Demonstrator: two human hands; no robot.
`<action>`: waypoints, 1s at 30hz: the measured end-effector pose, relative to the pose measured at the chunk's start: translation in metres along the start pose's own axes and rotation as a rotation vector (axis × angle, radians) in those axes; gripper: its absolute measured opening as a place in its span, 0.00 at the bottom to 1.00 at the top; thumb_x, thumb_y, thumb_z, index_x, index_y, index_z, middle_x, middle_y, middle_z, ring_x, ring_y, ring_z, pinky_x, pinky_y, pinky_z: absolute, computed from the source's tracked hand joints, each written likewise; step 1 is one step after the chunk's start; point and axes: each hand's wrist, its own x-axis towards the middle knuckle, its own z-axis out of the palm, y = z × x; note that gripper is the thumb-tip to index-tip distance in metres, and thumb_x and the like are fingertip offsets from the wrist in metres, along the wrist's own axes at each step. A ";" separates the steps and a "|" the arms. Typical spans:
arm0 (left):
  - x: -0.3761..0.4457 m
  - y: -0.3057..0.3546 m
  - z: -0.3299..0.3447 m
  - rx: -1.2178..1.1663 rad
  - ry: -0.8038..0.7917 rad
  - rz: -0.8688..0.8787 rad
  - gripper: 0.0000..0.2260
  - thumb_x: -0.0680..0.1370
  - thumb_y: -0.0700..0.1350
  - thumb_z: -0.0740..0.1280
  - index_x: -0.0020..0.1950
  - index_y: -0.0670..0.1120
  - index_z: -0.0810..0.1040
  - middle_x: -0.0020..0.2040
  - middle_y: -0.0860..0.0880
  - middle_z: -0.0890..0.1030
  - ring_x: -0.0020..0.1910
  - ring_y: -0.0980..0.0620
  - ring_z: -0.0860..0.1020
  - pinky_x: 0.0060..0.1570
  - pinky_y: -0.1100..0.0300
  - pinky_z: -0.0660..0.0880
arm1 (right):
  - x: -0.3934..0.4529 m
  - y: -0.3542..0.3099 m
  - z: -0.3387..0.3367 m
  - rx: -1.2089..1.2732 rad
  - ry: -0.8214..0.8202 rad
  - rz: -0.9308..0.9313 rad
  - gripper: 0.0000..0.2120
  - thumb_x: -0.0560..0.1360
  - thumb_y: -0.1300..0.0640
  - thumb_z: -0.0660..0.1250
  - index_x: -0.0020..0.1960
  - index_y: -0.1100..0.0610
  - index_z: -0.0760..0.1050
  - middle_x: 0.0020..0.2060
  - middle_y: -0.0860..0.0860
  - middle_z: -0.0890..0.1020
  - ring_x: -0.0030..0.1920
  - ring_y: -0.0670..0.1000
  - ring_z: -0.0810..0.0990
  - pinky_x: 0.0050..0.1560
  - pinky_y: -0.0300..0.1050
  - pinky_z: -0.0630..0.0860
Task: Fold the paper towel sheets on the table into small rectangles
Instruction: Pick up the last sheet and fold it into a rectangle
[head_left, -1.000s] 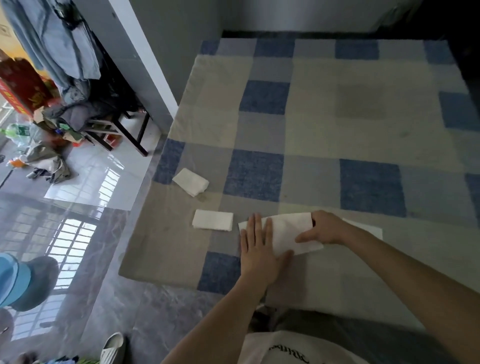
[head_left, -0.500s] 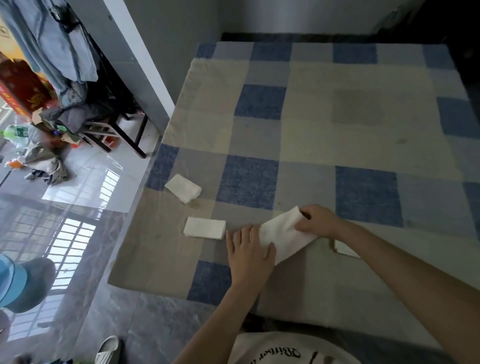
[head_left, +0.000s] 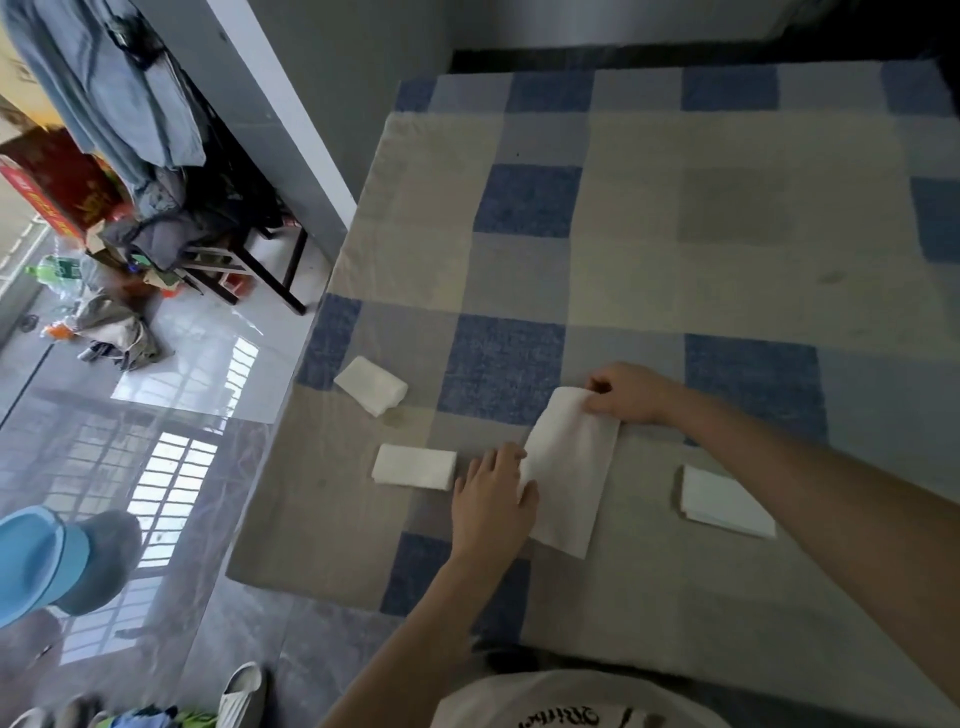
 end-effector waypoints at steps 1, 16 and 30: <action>0.006 0.000 -0.002 -0.027 0.011 0.014 0.13 0.78 0.49 0.64 0.61 0.51 0.70 0.55 0.53 0.75 0.55 0.51 0.73 0.53 0.57 0.70 | 0.001 0.000 0.002 0.001 0.017 0.000 0.10 0.74 0.53 0.68 0.36 0.52 0.71 0.34 0.50 0.75 0.36 0.51 0.74 0.33 0.42 0.65; 0.102 0.002 -0.012 0.293 -0.329 0.141 0.37 0.69 0.57 0.74 0.73 0.55 0.59 0.70 0.49 0.58 0.70 0.43 0.55 0.70 0.45 0.55 | -0.044 0.002 0.033 0.175 0.416 -0.032 0.06 0.70 0.59 0.71 0.39 0.56 0.73 0.32 0.47 0.74 0.33 0.46 0.71 0.32 0.38 0.66; 0.083 -0.007 -0.022 -0.064 -0.385 0.252 0.20 0.74 0.49 0.72 0.64 0.58 0.74 0.66 0.55 0.68 0.67 0.48 0.60 0.62 0.56 0.54 | -0.101 -0.003 0.088 0.041 0.495 -0.398 0.08 0.67 0.60 0.73 0.44 0.51 0.84 0.42 0.48 0.80 0.45 0.44 0.73 0.46 0.37 0.70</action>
